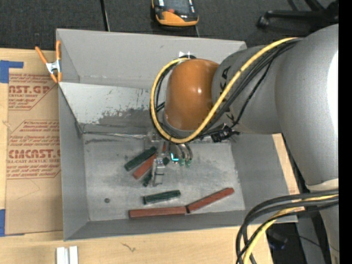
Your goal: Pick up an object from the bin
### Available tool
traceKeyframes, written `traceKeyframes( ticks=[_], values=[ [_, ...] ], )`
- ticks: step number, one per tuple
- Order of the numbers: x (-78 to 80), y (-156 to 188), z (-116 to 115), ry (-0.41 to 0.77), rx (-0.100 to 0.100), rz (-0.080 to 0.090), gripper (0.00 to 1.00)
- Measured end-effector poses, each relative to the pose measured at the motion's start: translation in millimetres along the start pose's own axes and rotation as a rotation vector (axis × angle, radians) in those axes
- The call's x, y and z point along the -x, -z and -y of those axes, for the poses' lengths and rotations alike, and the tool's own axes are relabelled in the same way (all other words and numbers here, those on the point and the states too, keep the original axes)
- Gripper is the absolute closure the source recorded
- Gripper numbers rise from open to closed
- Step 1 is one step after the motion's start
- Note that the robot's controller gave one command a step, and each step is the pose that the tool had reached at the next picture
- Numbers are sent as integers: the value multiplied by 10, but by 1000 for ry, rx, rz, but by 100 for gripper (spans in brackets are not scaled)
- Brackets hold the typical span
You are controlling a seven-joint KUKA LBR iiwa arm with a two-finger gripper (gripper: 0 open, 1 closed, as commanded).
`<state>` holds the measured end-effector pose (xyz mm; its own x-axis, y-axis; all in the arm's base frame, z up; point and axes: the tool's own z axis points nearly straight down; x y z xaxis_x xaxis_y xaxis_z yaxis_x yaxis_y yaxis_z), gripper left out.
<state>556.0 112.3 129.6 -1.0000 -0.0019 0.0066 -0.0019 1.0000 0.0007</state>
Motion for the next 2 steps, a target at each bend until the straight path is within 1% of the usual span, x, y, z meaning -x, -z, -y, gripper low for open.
traceKeyframes(
  ticks=[1, 2],
  values=[
    [21, 41, 4, -1, 1, 7, 0],
    [187, -449, 82, 91, -1, 11, 0]
  ],
)
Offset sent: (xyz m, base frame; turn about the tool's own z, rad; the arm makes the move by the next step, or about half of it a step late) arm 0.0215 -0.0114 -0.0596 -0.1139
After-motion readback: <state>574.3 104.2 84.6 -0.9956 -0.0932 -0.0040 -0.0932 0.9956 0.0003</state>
